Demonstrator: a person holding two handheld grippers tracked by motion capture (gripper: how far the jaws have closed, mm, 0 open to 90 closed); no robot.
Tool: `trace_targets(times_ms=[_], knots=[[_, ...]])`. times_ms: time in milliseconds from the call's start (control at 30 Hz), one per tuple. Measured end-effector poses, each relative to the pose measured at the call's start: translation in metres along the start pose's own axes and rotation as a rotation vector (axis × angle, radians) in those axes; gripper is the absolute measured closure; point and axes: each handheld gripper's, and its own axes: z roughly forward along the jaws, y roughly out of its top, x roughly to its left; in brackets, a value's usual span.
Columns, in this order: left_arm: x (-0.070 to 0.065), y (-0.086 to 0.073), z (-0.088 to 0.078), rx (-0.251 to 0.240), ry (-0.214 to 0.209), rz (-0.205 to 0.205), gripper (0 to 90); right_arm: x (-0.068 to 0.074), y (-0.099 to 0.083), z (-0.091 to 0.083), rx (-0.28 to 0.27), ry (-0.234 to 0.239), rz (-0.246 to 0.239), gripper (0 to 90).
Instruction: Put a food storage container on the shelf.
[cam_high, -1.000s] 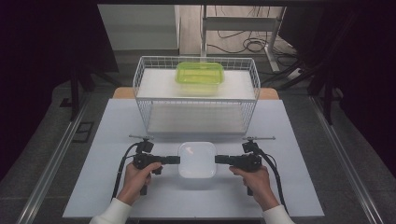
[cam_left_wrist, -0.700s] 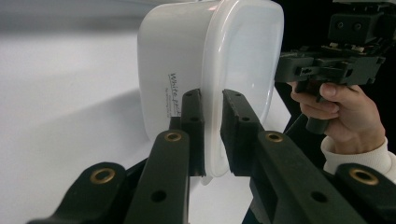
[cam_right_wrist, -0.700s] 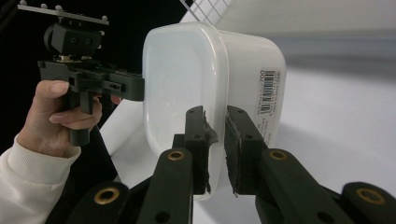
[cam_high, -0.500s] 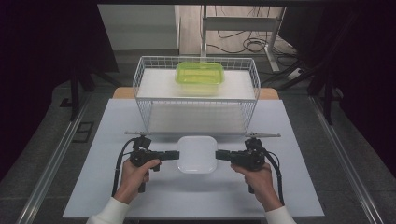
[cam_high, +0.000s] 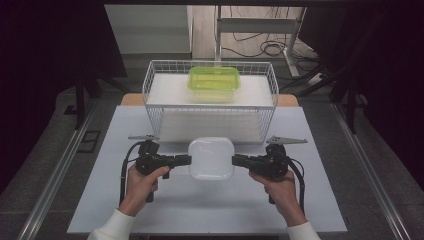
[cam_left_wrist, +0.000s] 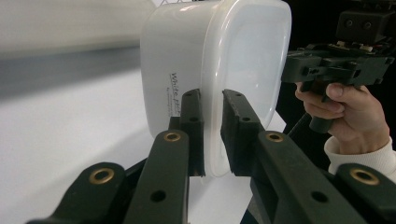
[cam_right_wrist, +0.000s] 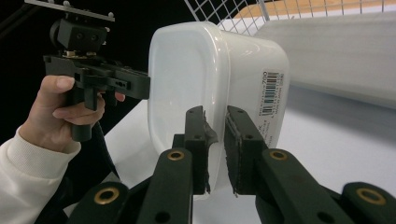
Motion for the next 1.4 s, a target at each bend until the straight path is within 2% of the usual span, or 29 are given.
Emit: trace_targets(times_ms=[267,467,800,933,1400], knots=[[-0.016,0.018,-0.008,-0.008,0.017,0.044,79.4,0.006,0.010,-0.007,-0.030,0.006,-0.023,79.1],[-0.030,0.035,-0.018,-0.031,0.019,0.086,79.4,0.017,0.029,-0.016,-0.060,0.010,-0.060,79.1],[-0.043,0.057,-0.029,-0.069,0.010,0.122,79.3,0.033,0.058,-0.027,-0.088,-0.003,-0.116,79.0],[-0.047,0.066,-0.033,-0.082,0.014,0.132,79.3,0.035,0.065,-0.028,-0.096,-0.003,-0.123,79.0],[-0.054,0.101,-0.050,-0.125,0.023,0.163,79.3,0.043,0.107,-0.027,-0.120,0.000,-0.163,79.1]])
